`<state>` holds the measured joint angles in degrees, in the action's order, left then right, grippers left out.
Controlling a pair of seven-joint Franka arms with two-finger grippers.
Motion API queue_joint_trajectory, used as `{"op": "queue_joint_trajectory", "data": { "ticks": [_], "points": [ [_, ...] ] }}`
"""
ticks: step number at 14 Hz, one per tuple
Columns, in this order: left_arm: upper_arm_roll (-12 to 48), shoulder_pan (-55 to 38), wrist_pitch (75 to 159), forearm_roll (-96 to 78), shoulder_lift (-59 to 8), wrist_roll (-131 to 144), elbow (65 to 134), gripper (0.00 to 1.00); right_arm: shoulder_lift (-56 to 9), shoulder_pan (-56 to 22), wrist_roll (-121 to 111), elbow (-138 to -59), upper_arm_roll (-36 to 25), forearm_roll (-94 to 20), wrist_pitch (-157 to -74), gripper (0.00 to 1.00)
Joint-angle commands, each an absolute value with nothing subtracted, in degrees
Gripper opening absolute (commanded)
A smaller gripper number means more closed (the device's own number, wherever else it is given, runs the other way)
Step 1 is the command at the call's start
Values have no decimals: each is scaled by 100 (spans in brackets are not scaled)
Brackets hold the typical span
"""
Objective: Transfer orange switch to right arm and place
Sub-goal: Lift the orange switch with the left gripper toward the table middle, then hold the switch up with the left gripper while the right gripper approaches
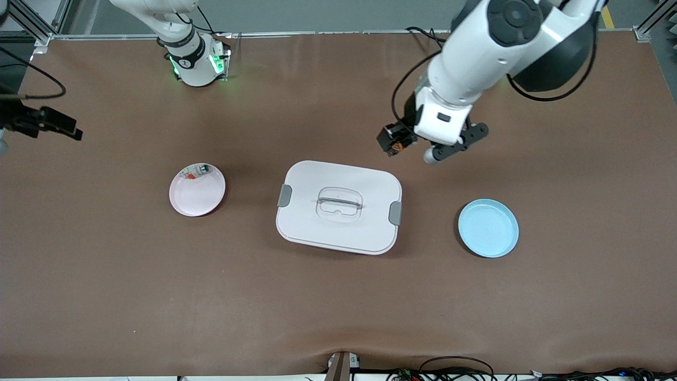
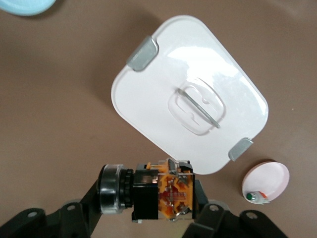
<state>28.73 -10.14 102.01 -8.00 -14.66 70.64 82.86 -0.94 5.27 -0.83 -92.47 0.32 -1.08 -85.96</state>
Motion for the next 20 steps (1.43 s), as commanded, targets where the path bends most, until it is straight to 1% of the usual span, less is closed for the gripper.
{"op": "queue_joint_trajectory", "data": {
  "ticks": [1, 3, 6, 9, 11, 15, 19, 20],
  "points": [
    [2892, -1274, 10081, -1106, -1854, 7846, 7674, 0, -377, 642, -552, -9026, 88, -44, -8500, 100],
    [2892, -1440, 10186, -1361, -1951, 8364, 7516, 0, -430, 650, -606, -9035, 88, 0, -8508, 100],
    [2892, -1669, 10492, -1686, -2118, 9374, 7383, 0, -448, 615, -528, -9079, 97, -367, -8517, 100],
    [2900, -1836, 10976, -1758, -2285, 10447, 7374, 0, -413, 686, -326, -9333, 88, -1640, -8612, 100],
    [2900, -1986, 11502, -1758, -2399, 11237, 7357, 0, -317, 598, 50, -9701, 140, -2107, -9024, 100],
    [2891, -2153, 12048, -1749, -2540, 12442, 7251, 0, 227, 335, 395, -10589, 141, -3415, -9719, 100],
    [2865, -2346, 12164, -1749, -2540, 12761, 7260, 0, 456, -166, 404, -10977, 141, -4725, -10115, 100],
    [2857, -2364, 12190, -1749, -2549, 12805, 7260, 0, 527, -297, 413, -11021, 149, -4815, -10282, 100]
  ]
}}
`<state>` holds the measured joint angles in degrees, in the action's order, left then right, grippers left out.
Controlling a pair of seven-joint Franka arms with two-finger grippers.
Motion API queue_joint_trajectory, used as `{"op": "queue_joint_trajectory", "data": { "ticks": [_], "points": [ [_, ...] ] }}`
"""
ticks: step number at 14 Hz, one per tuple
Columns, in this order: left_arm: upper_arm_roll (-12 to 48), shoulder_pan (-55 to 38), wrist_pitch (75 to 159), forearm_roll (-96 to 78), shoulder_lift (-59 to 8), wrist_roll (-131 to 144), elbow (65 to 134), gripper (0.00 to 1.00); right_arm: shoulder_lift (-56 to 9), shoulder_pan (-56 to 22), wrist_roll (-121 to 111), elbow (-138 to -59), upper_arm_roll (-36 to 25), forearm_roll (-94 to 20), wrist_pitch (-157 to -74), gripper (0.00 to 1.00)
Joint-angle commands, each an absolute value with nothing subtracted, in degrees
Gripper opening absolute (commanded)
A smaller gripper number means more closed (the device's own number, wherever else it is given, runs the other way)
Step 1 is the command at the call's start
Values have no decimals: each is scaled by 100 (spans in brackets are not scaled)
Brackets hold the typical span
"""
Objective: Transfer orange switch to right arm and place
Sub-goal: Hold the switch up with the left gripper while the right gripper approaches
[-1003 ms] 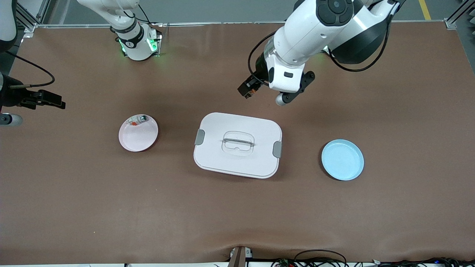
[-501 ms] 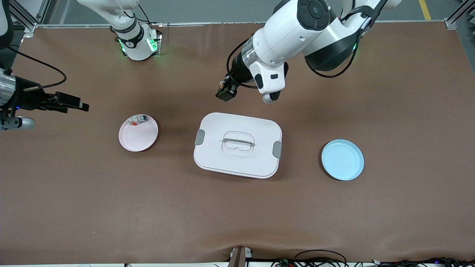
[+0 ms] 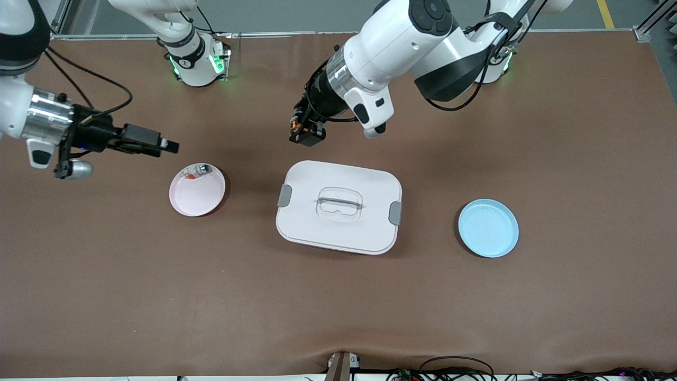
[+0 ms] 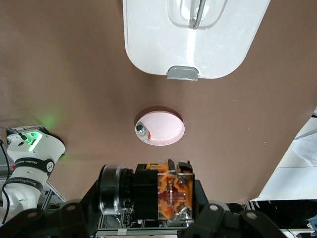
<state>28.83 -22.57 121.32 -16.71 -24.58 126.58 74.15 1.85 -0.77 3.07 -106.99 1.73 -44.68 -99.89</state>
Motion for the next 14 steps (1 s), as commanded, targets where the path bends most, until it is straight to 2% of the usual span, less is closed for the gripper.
{"op": "queue_joint_trajectory", "data": {
  "ticks": [1, 8, 14],
  "points": [
    [2848, -2390, 12199, -1740, -2549, 12806, 7260, 0, 536, -438, 413, -11030, 149, -4843, -10344, 100],
    [2699, -2566, 12217, -1670, -2637, 12788, 7260, 0, 606, -1861, 1229, -11021, 158, -5089, -11679, 100],
    [2689, -2601, 12217, -1661, -2628, 12788, 7269, 0, 905, -2196, 1248, -11469, 158, -5089, -11926, 100]
  ]
}}
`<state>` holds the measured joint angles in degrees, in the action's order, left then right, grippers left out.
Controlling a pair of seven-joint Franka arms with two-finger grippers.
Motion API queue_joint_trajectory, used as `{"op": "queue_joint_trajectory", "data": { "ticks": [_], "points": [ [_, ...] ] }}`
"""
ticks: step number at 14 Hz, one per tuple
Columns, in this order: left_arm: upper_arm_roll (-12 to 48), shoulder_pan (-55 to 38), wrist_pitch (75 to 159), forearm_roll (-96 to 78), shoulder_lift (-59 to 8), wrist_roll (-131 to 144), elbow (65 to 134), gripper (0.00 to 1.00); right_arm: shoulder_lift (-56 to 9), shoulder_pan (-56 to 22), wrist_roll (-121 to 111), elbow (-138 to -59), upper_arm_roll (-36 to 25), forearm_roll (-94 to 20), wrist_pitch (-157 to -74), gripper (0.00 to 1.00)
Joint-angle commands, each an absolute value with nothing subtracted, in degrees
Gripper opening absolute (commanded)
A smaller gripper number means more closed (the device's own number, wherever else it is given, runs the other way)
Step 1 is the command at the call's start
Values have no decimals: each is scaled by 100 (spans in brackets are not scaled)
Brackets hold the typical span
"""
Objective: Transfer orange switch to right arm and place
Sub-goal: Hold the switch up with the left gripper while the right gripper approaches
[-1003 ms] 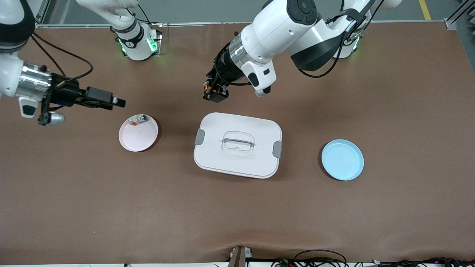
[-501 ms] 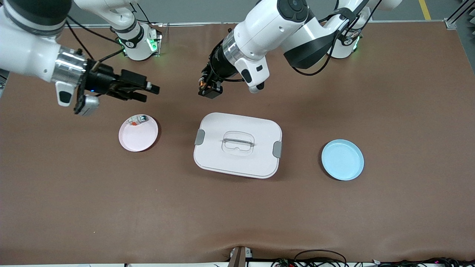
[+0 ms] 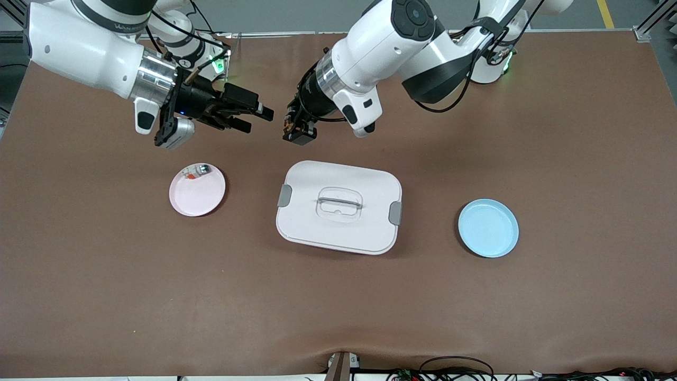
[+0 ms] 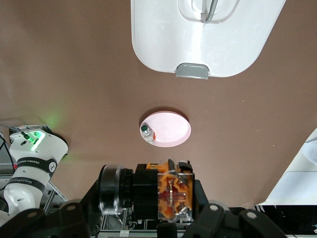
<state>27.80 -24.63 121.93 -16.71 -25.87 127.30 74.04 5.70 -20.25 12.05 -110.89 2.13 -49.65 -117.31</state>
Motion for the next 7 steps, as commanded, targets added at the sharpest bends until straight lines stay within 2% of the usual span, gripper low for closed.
{"op": "queue_joint_trajectory", "data": {
  "ticks": [1, 4, 7],
  "points": [
    [2689, -2602, 12217, -1661, -2628, 12788, 7269, 0, 914, -2258, 1248, -11513, 167, -5089, -12014, 100],
    [2689, -2610, 12217, -1661, -2637, 12788, 7269, 0, 879, -2679, 1379, -11698, 158, -5089, -12628, 100],
    [2689, -2610, 12217, -1652, -2637, 12788, 7277, 0, 870, -2716, 1380, -11707, 158, -5080, -12647, 100]
  ]
}}
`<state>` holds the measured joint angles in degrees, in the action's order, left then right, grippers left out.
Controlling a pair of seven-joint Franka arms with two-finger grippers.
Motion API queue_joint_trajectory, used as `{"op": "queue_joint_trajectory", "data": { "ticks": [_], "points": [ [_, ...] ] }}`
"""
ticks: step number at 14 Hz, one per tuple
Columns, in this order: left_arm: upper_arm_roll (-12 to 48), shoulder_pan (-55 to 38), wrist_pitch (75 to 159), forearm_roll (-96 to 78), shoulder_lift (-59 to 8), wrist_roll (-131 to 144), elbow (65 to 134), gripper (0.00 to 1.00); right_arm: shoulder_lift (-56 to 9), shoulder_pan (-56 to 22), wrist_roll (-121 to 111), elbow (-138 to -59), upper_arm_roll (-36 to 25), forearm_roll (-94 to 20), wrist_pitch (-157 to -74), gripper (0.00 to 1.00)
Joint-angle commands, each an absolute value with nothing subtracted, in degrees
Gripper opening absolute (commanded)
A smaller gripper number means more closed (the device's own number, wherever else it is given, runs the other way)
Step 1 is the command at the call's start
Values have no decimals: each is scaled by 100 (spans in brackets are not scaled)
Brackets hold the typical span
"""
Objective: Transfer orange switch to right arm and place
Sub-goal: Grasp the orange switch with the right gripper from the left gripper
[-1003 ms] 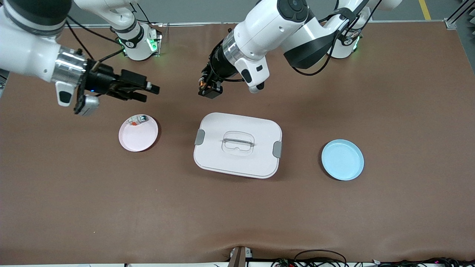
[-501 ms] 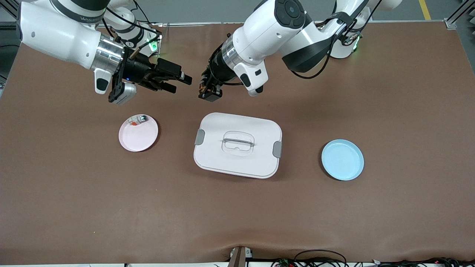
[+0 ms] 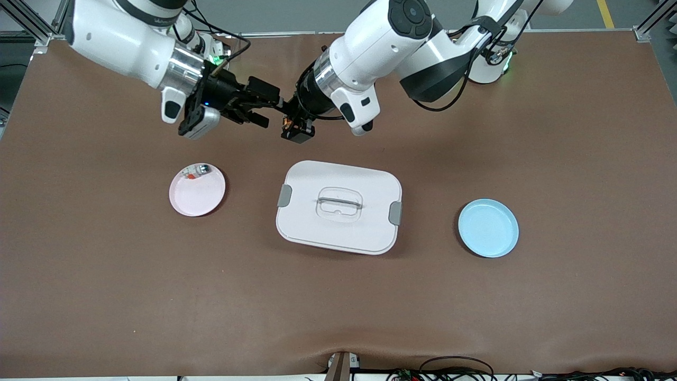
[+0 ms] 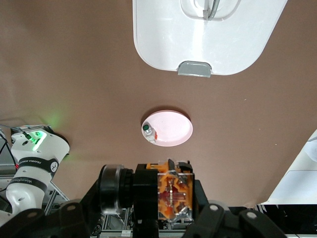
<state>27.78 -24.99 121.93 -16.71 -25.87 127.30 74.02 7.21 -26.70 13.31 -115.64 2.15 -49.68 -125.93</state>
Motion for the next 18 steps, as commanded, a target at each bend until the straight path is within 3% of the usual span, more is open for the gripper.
{"op": "queue_joint_trajectory", "data": {
  "ticks": [1, 6, 7, 9, 16, 18],
  "points": [
    [2689, -2610, 12217, -1661, -2637, 12788, 7277, 0, 861, -2725, 1362, -11707, 158, -5080, -12647, 100],
    [2689, -2610, 12217, -1652, -2637, 12779, 7286, 0, 809, -2961, 1353, -11716, 158, -5080, -12990, 100],
    [2689, -2610, 12217, -1652, -2628, 12779, 7286, 0, 782, -3005, 1362, -11716, 158, -5080, -13025, 92],
    [2689, -2610, 12217, -1652, -2628, 12779, 7286, 0, 774, -3023, 1354, -11725, 158, -5080, -13078, 86],
    [2689, -2602, 12208, -1652, -2619, 12771, 7286, 0, 738, -3050, 1283, -11716, 158, -5028, -13096, 35],
    [2689, -2602, 12208, -1652, -2619, 12771, 7286, 0, 729, -3067, 1266, -11716, 158, -5010, -13104, 0]
  ]
}}
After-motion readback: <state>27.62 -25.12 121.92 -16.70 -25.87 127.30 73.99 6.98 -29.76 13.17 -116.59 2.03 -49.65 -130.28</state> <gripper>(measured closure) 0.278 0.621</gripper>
